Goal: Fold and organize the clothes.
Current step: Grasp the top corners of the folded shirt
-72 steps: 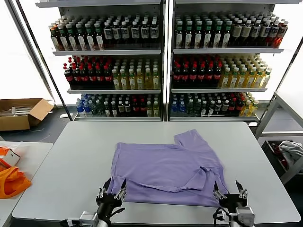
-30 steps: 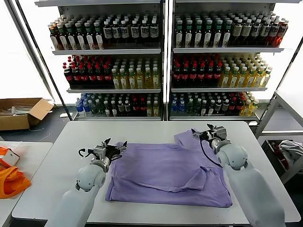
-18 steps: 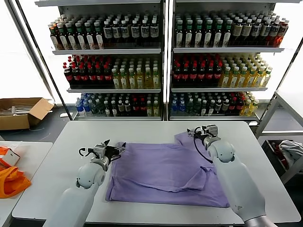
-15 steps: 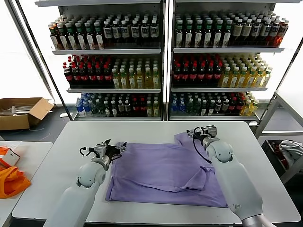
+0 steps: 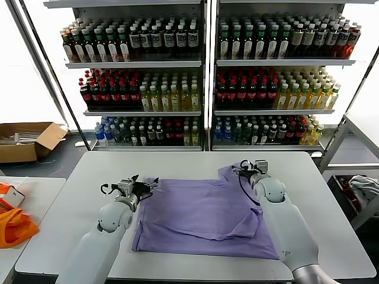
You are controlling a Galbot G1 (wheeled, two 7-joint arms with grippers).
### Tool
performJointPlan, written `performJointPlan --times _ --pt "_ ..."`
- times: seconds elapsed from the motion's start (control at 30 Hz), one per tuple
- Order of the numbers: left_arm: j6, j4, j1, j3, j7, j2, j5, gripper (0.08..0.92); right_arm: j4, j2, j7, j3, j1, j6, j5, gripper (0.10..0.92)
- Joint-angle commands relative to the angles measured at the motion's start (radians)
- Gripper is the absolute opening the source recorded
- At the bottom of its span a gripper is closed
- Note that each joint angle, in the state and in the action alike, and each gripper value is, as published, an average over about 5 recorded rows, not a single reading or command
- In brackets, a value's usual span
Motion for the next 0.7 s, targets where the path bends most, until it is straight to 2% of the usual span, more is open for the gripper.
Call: performJointPlan --times 0.03,0.17,0.43,0.7 --pt "0.000 0.011 -0.005 0.001 0.002 -0.005 -0.003 0.818 -0.022 0.014 0.001 0.007 0.004 0.001 0.000 0.823" --pt "0.000 0.016 0.002 0.006 0.005 -0.009 -0.003 0.747 -0.015 0.014 0.001 0.006 -0.009 0.000 -0.003 0.823" --pt "0.005 0.006 0.024 0.010 0.013 -0.001 -0.002 0.515 -0.004 0.011 0.006 0.006 -0.030 -0.007 -0.006 0.784" --pt "0.007 -0.003 0.037 0.013 0.016 -0.004 -0.002 0.281 0.023 0.009 0.018 0.004 -0.046 -0.021 -0.005 0.575"
